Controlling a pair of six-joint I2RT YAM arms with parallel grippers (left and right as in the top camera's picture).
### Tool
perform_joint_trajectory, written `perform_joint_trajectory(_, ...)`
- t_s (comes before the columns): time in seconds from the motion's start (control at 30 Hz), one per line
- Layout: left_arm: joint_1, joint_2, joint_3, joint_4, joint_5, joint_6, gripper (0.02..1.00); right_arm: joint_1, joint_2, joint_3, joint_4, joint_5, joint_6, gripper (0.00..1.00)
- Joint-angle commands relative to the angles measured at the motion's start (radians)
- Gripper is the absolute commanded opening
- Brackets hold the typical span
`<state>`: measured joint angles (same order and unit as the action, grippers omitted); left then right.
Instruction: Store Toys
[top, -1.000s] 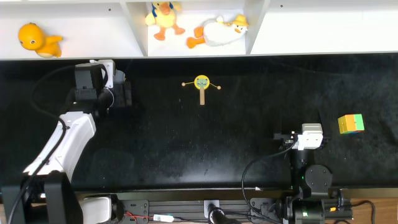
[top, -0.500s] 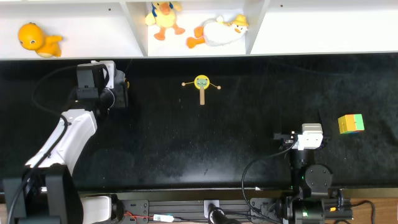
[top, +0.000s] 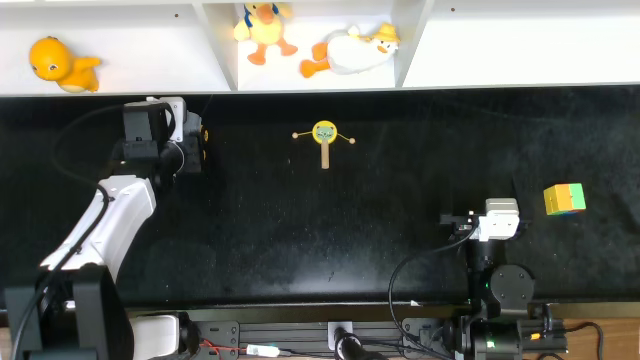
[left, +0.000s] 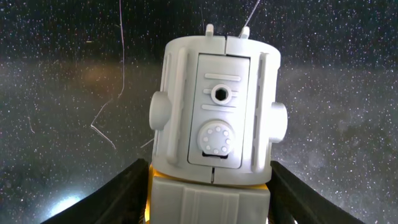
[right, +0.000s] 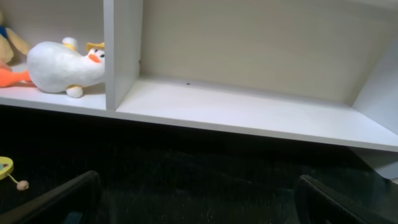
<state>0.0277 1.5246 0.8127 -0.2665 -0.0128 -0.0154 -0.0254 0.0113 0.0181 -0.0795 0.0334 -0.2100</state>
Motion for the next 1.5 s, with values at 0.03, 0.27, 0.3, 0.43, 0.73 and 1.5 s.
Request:
perform_joint_trajectory(0.03, 0.006, -0.085, 0.018, -0.035, -0.008, 0.011, 0.421, 0.005, -0.006, -0.014, 0.005, 0.000, 0.000, 0.996)
perform_joint_trajectory(0.27, 0.006, -0.242, 0.018, -0.125, -0.007, 0.008, 0.400, 0.005, -0.006, -0.014, 0.005, 0.000, 0.000, 0.993)
perform_joint_trajectory(0.3, 0.006, -0.261, 0.018, -0.133, -0.005, 0.008, 0.400, 0.005, -0.006, -0.014, 0.005, 0.000, 0.000, 0.996)
perform_joint_trajectory(0.43, 0.006, -0.314, 0.018, -0.156, -0.005, 0.007, 0.395, 0.005, -0.006, -0.014, 0.005, 0.000, 0.000, 0.993)
perform_joint_trajectory(0.73, 0.002, -0.314, 0.099, -0.159, 0.023, -0.015, 0.384, 0.005, -0.006, -0.014, 0.005, 0.000, 0.000, 0.996)
perform_joint_trajectory(1.5, -0.028, 0.159, 0.521, -0.097, 0.082, -0.039, 0.378, 0.005, -0.006, -0.014, 0.005, 0.000, 0.000, 0.996)
